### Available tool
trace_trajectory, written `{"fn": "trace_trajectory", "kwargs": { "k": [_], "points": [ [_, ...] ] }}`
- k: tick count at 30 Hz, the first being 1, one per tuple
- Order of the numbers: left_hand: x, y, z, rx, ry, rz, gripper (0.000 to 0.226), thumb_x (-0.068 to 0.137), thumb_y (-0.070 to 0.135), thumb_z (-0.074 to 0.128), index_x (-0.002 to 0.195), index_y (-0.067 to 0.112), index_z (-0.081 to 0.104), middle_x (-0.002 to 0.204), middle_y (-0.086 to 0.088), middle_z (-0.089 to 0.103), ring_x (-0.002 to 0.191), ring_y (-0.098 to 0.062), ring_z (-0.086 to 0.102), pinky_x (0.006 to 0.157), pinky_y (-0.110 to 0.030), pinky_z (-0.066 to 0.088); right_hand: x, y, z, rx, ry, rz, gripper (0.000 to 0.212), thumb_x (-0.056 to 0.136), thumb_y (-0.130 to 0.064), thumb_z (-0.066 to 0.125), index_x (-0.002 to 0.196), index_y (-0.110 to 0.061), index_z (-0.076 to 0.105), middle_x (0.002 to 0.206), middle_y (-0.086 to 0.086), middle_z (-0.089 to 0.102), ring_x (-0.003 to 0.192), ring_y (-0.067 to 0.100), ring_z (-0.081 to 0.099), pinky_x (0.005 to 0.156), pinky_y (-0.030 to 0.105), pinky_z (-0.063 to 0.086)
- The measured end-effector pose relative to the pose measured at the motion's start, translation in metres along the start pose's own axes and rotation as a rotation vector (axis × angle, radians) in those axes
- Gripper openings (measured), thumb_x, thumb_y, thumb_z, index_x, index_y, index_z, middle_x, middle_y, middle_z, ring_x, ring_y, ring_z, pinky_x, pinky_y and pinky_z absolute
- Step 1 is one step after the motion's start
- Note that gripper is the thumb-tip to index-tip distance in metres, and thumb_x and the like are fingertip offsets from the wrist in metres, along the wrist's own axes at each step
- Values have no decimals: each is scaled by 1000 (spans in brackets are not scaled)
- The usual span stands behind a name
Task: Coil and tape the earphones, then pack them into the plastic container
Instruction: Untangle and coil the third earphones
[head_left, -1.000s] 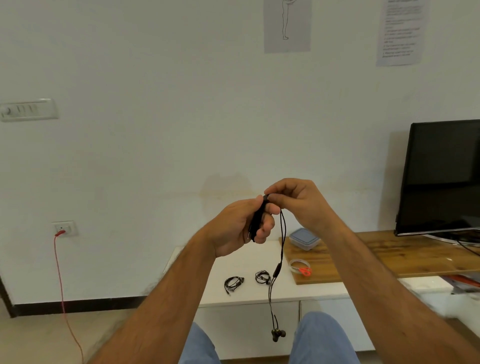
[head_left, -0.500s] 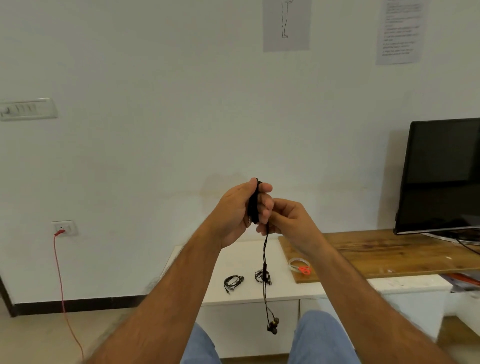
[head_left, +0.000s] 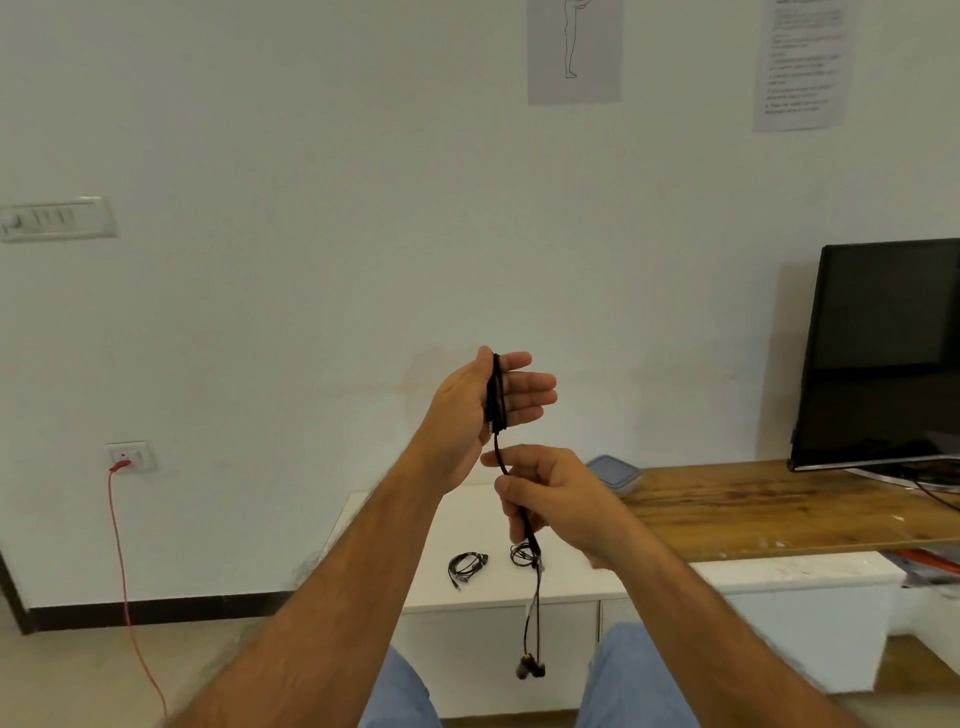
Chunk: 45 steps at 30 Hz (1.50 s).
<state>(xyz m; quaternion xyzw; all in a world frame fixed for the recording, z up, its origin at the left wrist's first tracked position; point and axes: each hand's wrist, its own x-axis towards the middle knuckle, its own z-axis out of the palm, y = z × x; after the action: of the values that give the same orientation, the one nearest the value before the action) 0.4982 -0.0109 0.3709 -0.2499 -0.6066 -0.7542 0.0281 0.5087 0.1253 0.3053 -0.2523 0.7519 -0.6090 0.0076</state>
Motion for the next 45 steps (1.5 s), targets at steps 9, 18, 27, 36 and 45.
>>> {"fn": "trace_trajectory", "kwargs": {
  "k": [9,18,27,36,45],
  "points": [
    [1,-6,-5,182,-16,-52,96,76,73,4,124,8,54,108,-13,73,102,-24,70,89,-32,54,-12,-39,-17,-265,-66,20,15,95,-15,60,108,-16,67,62,-3,59,51,12,56,51,25,47],
    [0,-21,-12,347,-106,-139,104,77,76,-6,128,10,56,106,-13,73,99,-19,70,94,-35,52,-2,-59,-36,-517,120,-123,9,90,-18,64,84,-16,70,60,-16,62,53,0,49,55,16,40],
    [-11,-22,-2,369,-197,-228,95,81,72,-8,98,7,59,84,-13,70,75,-21,66,72,-30,54,10,-69,-49,-776,116,-300,8,88,-18,66,90,-22,73,79,-10,70,77,8,64,75,35,55],
    [-14,-15,4,272,-229,-236,71,92,67,-4,78,14,42,65,-6,61,58,-18,55,58,-24,47,21,-58,-63,-250,119,-248,15,82,2,73,92,-9,72,77,2,72,73,10,67,73,23,53],
    [-19,-6,12,129,-230,-238,36,106,33,24,78,17,39,59,-1,43,53,-18,38,55,-28,35,30,-33,-65,374,38,-240,23,66,-10,86,86,-16,77,78,7,70,72,19,67,69,29,56]
  ]
}}
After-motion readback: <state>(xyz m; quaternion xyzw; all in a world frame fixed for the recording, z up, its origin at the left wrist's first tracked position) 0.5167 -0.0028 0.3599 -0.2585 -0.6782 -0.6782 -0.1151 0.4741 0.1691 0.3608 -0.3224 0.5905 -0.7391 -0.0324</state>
